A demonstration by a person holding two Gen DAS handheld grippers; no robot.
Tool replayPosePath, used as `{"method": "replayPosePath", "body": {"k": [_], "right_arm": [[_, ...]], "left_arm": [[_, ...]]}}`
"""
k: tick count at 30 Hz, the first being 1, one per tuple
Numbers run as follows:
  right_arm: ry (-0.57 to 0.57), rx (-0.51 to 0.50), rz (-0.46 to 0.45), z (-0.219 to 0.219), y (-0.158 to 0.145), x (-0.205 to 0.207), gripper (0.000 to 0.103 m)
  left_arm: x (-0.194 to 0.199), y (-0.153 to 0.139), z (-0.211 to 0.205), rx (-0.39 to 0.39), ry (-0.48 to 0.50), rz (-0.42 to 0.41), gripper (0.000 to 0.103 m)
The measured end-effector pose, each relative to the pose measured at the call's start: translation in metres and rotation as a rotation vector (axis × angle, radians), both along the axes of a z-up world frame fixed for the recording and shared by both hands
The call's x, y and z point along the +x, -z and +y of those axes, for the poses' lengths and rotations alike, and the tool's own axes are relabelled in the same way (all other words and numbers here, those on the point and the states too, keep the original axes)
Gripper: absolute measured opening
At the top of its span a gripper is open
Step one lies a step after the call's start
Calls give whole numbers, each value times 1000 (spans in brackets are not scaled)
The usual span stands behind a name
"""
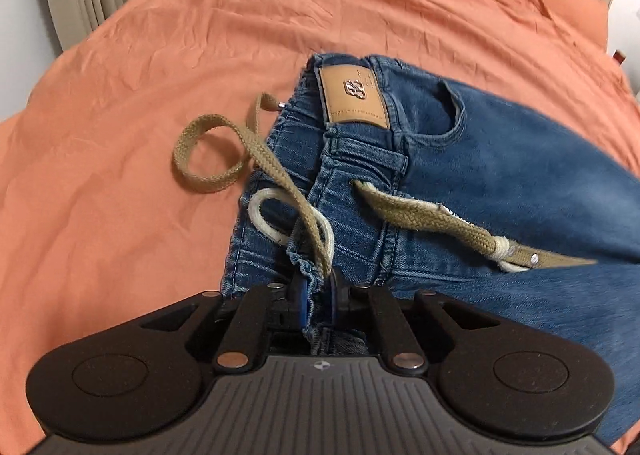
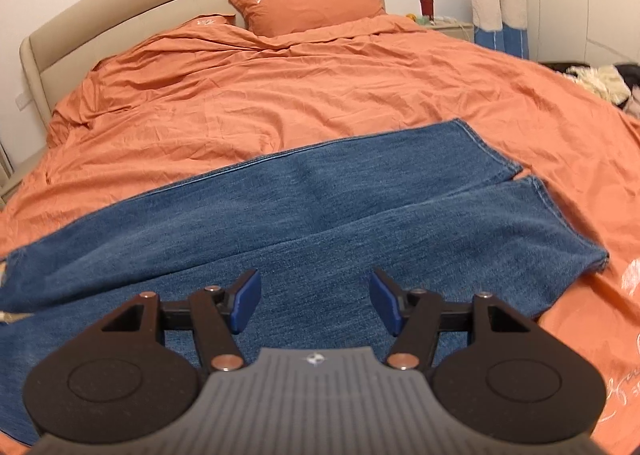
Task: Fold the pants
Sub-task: 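Lift the waistband with the left tool while the right tool grasps the leg hem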
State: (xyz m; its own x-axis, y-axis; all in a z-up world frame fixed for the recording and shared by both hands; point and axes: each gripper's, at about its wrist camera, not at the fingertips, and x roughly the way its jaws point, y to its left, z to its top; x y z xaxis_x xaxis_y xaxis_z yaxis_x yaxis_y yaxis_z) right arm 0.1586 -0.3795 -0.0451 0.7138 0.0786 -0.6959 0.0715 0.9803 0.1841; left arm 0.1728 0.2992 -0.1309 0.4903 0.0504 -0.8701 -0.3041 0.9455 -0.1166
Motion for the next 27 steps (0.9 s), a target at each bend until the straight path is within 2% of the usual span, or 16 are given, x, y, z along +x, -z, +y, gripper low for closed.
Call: {"method": "replayPosePath", "body": {"k": [2,5,7,11,12,15,18,21,23,27], "right_arm": [[3,21,11,-4,-2,0,58],[-21,32,14,-8,-8,-2,58],[-46,10,3,-9,-16,-6,61],[-90,-45,-32,-17,-34,-16,67],[-98,-52,-38,-21,-38,-19,70],[-127,-73,-62,-35,-49,-29,72],[-148,-131,-82,-54,-54,-39,73],[-156,-163,-125,-79,-52,-51,73],[-137,-190,-103,-95,-49,-55,72],[-177,-253,-34,-117,-38,-59,59]], "left_arm": [[1,-5,-4,21,2,14,14],[1,-15,-12,69,4,19,26],[-7,-25,-20,109,13,21,30],[-22,-49,-43,182,66,22,50],[-26,-55,-49,201,88,17,51],[-39,-73,-75,257,208,15,51],[-55,-82,-103,294,410,7,51],[-69,-81,-128,316,550,49,51],[-75,-75,-145,342,643,81,51],[-81,-55,-185,419,848,167,52]]}}
